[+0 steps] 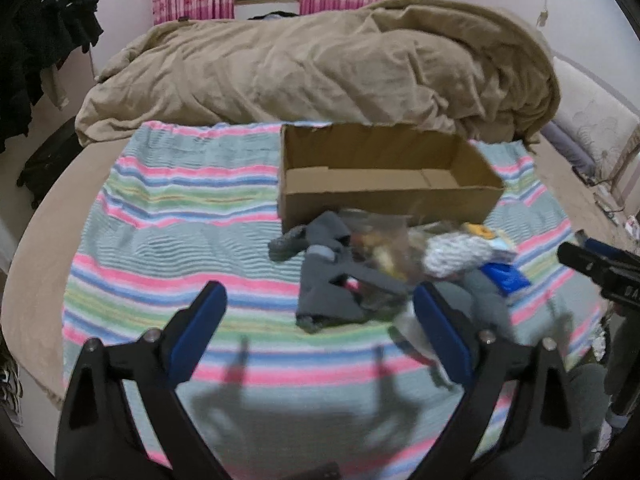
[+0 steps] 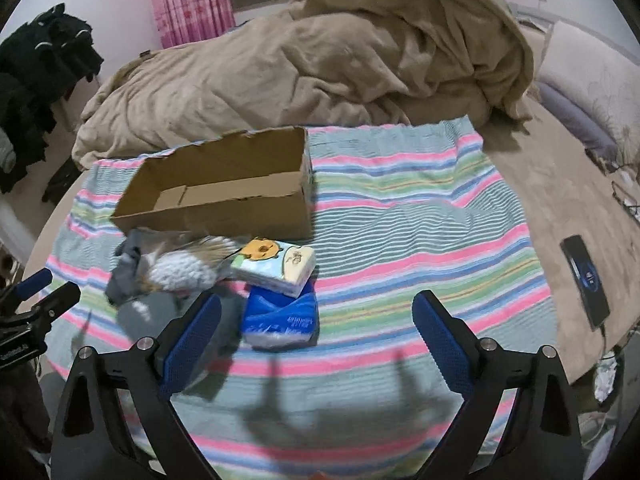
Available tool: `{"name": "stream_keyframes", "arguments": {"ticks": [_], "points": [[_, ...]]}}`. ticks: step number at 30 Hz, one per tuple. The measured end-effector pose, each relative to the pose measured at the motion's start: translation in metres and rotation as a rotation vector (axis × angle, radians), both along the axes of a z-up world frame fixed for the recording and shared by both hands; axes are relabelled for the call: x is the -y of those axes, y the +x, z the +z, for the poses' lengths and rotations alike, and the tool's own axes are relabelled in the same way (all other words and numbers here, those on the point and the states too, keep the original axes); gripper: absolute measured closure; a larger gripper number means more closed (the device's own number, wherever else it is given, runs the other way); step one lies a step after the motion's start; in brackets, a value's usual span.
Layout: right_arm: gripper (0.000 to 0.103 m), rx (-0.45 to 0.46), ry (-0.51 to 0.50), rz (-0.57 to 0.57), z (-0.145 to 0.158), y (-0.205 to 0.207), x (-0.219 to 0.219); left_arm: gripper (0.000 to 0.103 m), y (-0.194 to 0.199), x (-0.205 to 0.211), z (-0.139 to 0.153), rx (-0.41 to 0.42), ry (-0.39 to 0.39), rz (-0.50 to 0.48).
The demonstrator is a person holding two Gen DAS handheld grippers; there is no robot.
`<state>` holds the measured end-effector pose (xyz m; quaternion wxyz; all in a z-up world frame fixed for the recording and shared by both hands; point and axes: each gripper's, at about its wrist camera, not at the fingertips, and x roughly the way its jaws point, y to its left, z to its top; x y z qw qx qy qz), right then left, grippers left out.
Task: Organize objects
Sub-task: 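Grasp the grey gloves with the left gripper while the right grasps the bear tissue pack, then carry the gloves and bear tissue pack into the box and open both grippers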
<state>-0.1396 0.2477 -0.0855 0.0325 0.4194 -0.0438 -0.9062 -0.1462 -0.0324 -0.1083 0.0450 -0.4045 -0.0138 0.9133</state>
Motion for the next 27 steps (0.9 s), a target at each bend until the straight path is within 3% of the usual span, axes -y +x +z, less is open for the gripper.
{"name": "stream_keyframes", "arguments": {"ticks": [3,8,10,11,14,16,18,19,22,27], "points": [[0.005,0.009,-0.022,0.011,-0.015,-0.016,0.002,0.019,-0.024,0.002,-0.023,0.04,-0.008,-0.007],[0.005,0.04,-0.056,0.031,-0.039,-0.046,0.012,0.02,-0.05,0.006,-0.052,0.074,-0.013,0.01],[0.005,0.049,-0.064,0.028,-0.046,-0.055,0.014,0.033,-0.059,0.006,-0.064,0.095,-0.002,0.006],[0.005,0.057,-0.065,0.027,-0.049,-0.059,0.016,0.034,-0.062,0.006,-0.07,0.105,0.007,0.001],[0.005,0.068,-0.071,0.034,-0.057,-0.069,0.023,0.044,-0.062,0.006,-0.073,0.098,0.022,-0.023],[0.008,0.074,-0.068,0.045,-0.061,-0.073,0.028,0.057,-0.058,0.004,-0.072,0.096,0.041,-0.043],[0.021,0.086,-0.07,0.054,-0.064,-0.075,0.033,0.067,-0.054,0.003,-0.071,0.094,0.054,-0.063],[0.023,0.086,-0.071,0.06,-0.066,-0.075,0.034,0.072,-0.052,0.003,-0.07,0.093,0.059,-0.066],[0.024,0.069,-0.062,0.071,-0.066,-0.074,0.036,0.079,-0.043,0.002,-0.066,0.088,0.07,-0.069],[0.025,0.037,-0.068,0.07,-0.054,-0.06,0.029,0.079,-0.024,0.007,-0.051,0.071,0.097,-0.068]]}}
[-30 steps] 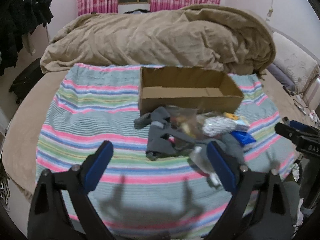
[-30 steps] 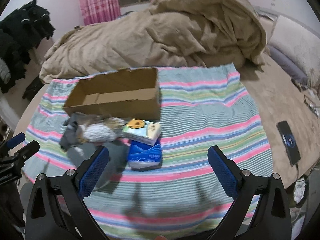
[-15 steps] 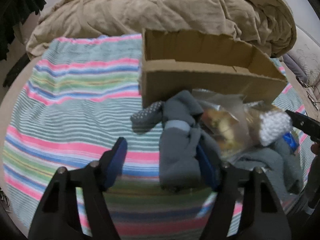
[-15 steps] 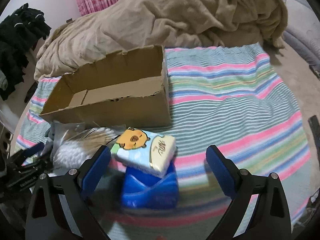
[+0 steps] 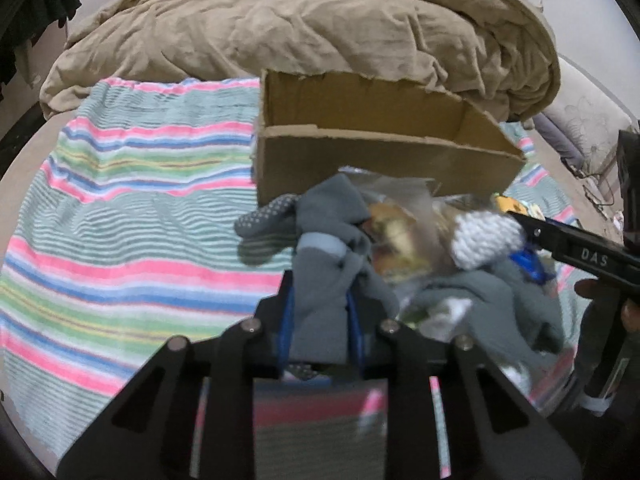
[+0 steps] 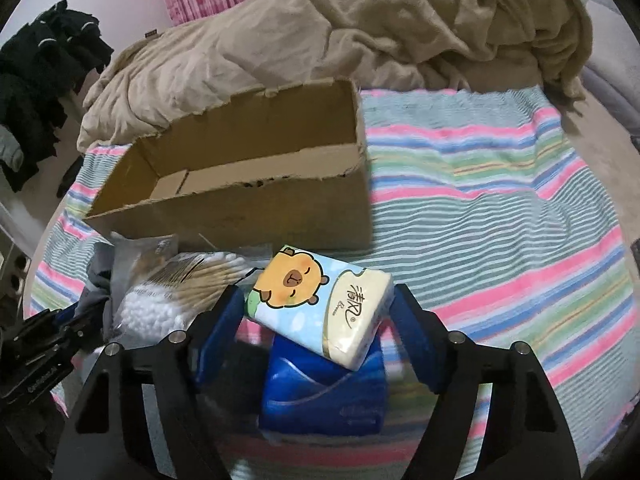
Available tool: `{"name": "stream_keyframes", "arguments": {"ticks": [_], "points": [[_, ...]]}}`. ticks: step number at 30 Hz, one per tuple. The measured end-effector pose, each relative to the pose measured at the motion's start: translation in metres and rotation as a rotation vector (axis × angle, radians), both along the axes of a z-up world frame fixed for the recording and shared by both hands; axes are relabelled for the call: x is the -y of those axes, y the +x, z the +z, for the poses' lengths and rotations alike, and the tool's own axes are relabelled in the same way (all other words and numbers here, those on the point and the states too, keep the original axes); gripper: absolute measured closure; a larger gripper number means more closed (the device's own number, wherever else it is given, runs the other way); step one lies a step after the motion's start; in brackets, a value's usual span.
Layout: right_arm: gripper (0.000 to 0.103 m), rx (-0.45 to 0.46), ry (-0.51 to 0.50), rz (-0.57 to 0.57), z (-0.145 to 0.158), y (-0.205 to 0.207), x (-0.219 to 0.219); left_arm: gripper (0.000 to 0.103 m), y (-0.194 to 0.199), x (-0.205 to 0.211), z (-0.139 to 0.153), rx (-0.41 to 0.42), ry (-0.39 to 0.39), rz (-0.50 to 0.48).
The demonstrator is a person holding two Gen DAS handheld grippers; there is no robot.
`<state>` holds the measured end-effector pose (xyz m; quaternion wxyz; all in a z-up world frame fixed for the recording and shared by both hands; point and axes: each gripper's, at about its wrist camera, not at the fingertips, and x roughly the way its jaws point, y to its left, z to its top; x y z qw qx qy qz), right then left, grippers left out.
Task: Organize objects
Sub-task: 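Carry the gloves and bear tissue pack into the box and open both grippers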
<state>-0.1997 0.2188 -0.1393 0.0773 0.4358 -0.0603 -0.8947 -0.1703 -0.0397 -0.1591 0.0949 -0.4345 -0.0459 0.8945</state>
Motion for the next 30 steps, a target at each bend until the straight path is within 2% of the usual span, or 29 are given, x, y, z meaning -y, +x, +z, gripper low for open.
{"name": "stream_keyframes", "arguments": {"ticks": [5,10,14,18,23,30], "points": [[0.025,-0.045,0.019,0.0,0.021,0.017,-0.004,0.079,0.018,0.007,0.026,-0.029,0.033,0.008],[0.025,-0.097,0.004,0.021,0.05,0.03,-0.005,0.079,0.026,0.01,0.062,-0.097,0.055,0.014],[0.025,-0.155,-0.018,0.044,0.076,0.034,-0.002,0.079,0.016,0.01,0.082,-0.146,0.058,0.016],[0.025,-0.204,-0.007,0.075,0.094,0.021,0.003,0.079,-0.005,0.001,0.095,-0.176,0.072,-0.01],[0.025,-0.216,0.002,0.083,0.098,-0.008,0.006,0.079,-0.039,-0.012,0.096,-0.192,0.075,-0.028],[0.025,-0.195,0.008,0.11,0.081,-0.049,0.014,0.079,-0.094,-0.032,0.068,-0.142,0.078,-0.057]]}}
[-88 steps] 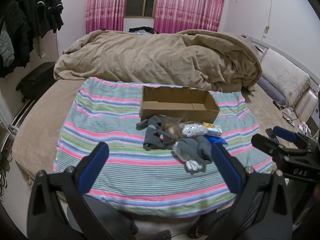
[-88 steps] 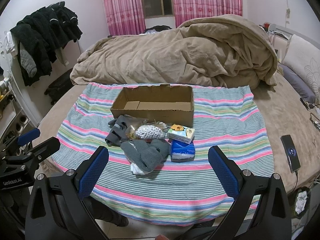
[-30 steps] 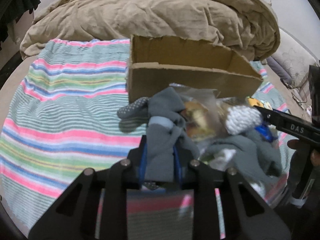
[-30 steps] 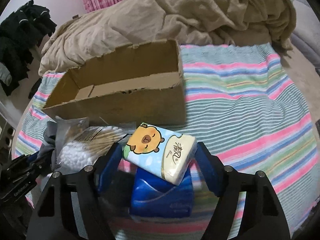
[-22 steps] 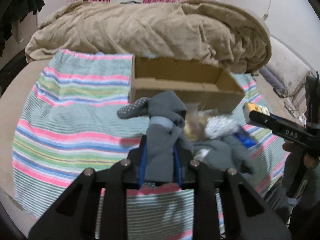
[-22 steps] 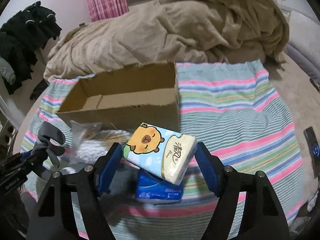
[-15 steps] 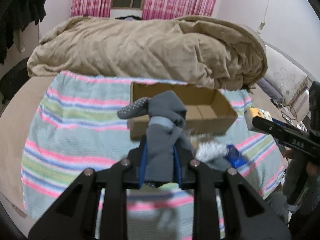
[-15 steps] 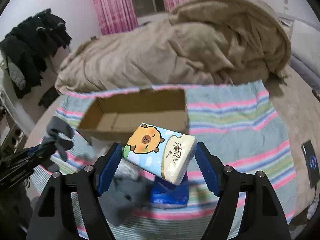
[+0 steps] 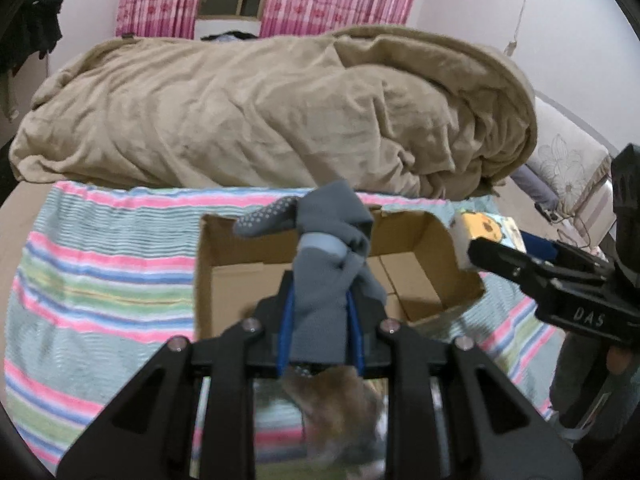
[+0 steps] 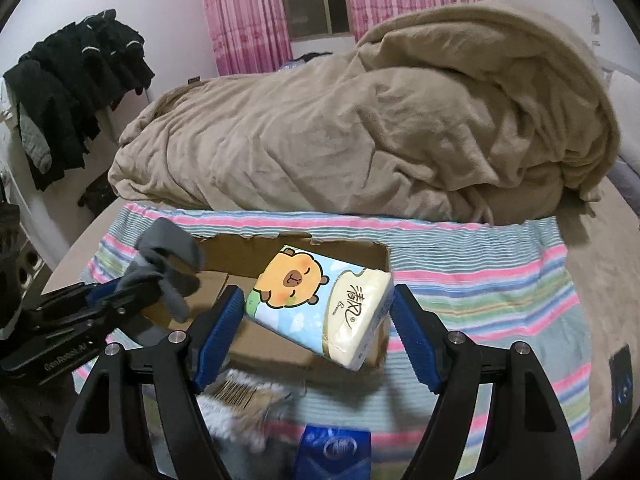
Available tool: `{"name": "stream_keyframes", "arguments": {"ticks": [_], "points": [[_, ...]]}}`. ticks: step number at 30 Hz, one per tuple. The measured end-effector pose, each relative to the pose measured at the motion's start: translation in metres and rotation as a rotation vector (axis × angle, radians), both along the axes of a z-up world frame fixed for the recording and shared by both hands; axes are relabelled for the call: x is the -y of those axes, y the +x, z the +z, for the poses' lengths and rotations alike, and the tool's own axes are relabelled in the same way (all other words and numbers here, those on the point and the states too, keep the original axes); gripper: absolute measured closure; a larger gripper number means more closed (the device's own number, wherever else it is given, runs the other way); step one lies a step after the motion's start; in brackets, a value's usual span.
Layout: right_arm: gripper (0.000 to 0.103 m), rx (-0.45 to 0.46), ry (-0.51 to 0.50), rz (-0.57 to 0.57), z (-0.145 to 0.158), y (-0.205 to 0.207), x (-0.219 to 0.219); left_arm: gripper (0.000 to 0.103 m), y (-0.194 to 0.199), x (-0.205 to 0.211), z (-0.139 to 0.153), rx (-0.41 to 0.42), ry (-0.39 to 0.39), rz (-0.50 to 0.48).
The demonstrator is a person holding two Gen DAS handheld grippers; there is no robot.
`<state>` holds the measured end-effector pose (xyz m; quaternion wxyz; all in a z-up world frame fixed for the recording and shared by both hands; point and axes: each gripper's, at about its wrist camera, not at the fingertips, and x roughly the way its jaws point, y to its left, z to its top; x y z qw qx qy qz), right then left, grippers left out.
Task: Organize objects
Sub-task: 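Carry the gloves and bear tissue pack into the box and open both grippers, then grasp the blue Vinda tissue pack with the right gripper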
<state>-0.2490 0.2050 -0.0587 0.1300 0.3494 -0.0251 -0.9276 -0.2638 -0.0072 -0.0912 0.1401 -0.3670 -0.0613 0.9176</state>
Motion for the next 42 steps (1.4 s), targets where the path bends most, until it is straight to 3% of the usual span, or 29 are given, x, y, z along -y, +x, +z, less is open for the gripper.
{"name": "stream_keyframes", "arguments": {"ticks": [7,11,14,15,16,23,30,36,42], "points": [[0.025,0.074,-0.021,0.009,-0.037,-0.038,0.004,0.073,-0.035,-0.009,-0.041,0.105,-0.02,0.004],[0.024,0.097,-0.043,0.011,-0.046,-0.043,0.001,0.067,-0.037,-0.008,-0.048,0.133,-0.022,0.011],[0.019,0.088,-0.049,0.023,-0.045,-0.04,0.001,0.047,-0.03,-0.008,-0.041,0.12,-0.035,0.03],[0.015,0.088,-0.049,0.026,-0.044,-0.038,0.002,0.034,-0.026,-0.006,-0.037,0.111,-0.028,0.035],[0.014,0.086,-0.049,0.026,-0.042,-0.037,0.002,0.028,-0.022,-0.005,-0.032,0.1,-0.021,0.042],[0.013,0.025,-0.047,0.001,-0.012,-0.009,-0.002,0.027,0.012,0.004,0.01,0.037,-0.029,0.068],[0.013,-0.032,-0.037,0.0,0.029,0.041,-0.011,0.021,0.073,0.003,0.048,-0.008,-0.012,0.067],[0.013,-0.068,-0.019,0.009,0.052,0.09,-0.02,0.021,0.124,-0.004,0.066,-0.023,0.014,0.054],[0.013,-0.078,-0.025,0.015,0.057,0.131,-0.03,0.021,0.158,-0.013,0.063,-0.002,0.027,0.033]]}}
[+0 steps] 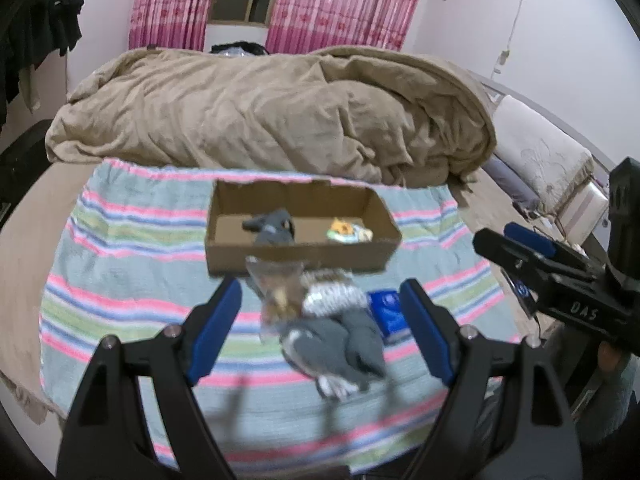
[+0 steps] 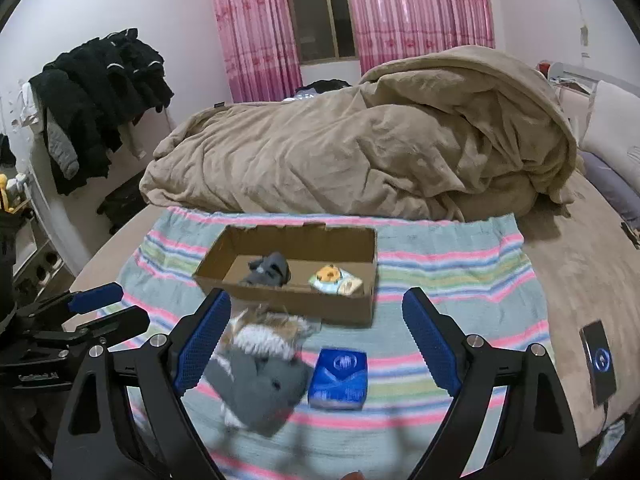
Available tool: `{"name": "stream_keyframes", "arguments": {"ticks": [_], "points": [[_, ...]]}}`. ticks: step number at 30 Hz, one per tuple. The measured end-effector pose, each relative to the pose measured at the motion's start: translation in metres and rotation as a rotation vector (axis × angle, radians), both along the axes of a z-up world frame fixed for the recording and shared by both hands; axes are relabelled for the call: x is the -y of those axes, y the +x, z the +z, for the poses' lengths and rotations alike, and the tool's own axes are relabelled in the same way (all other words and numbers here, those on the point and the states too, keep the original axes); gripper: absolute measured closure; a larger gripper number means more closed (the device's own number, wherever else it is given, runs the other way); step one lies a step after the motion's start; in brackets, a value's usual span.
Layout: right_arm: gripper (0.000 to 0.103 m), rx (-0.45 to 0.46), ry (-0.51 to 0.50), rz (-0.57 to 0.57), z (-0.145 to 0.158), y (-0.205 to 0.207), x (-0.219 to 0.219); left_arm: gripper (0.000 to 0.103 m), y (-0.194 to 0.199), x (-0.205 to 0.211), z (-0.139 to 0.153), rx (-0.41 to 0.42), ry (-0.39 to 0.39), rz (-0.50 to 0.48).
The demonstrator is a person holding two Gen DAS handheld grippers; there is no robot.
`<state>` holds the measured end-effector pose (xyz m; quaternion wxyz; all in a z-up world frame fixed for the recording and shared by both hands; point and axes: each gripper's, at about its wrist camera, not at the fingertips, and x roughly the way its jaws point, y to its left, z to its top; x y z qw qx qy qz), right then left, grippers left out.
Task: Organize objects
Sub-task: 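Grasp the blue Vinda tissue pack with the right gripper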
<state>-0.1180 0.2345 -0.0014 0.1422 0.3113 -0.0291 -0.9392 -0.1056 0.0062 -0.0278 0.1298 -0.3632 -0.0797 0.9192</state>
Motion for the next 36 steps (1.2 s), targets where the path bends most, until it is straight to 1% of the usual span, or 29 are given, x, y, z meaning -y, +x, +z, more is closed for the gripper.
{"name": "stream_keyframes", "arguments": {"ticks": [4,8,12,15,19,23,25,27,28,30,32,34,35,36], "points": [[0.013,0.013,-0.001,-0.002,-0.008,0.015,-0.004,0.021,0.011,-0.007,-0.019,0.05,-0.003,-0.019],[0.013,0.058,0.002,-0.004,-0.028,0.018,-0.006,0.021,0.012,-0.014,-0.045,0.104,-0.002,-0.033],[0.013,0.108,0.005,-0.003,-0.051,0.015,-0.007,0.021,0.008,-0.019,-0.061,0.125,0.002,-0.04],[0.013,0.141,0.006,-0.014,-0.067,0.009,-0.01,0.021,0.005,-0.029,-0.067,0.126,-0.003,-0.073],[0.013,0.185,-0.004,-0.024,-0.088,-0.001,-0.015,0.021,0.001,-0.048,-0.075,0.112,-0.055,-0.115],[0.013,0.221,-0.003,-0.024,-0.107,-0.016,-0.016,0.021,-0.009,-0.062,-0.086,0.125,-0.099,-0.132],[0.013,0.241,0.001,-0.018,-0.117,-0.024,-0.015,0.021,-0.015,-0.067,-0.092,0.129,-0.116,-0.143],[0.013,0.265,-0.003,-0.005,-0.127,-0.033,-0.013,0.021,-0.02,-0.074,-0.098,0.124,-0.149,-0.156],[0.013,0.276,-0.005,0.002,-0.132,-0.037,-0.013,0.022,-0.022,-0.076,-0.1,0.121,-0.165,-0.157],[0.015,0.306,-0.014,0.016,-0.141,-0.046,-0.01,0.023,-0.027,-0.08,-0.106,0.109,-0.21,-0.146],[0.018,0.333,-0.025,0.016,-0.149,-0.055,-0.009,0.027,-0.03,-0.081,-0.11,0.103,-0.22,-0.147],[0.023,0.351,-0.029,0.021,-0.153,-0.061,-0.008,0.03,-0.034,-0.083,-0.113,0.092,-0.238,-0.157],[0.03,0.363,-0.026,0.028,-0.156,-0.063,-0.006,0.031,-0.034,-0.084,-0.114,0.088,-0.247,-0.163],[0.04,0.375,-0.02,0.037,-0.159,-0.065,-0.005,0.032,-0.035,-0.088,-0.115,0.073,-0.263,-0.177]]}}
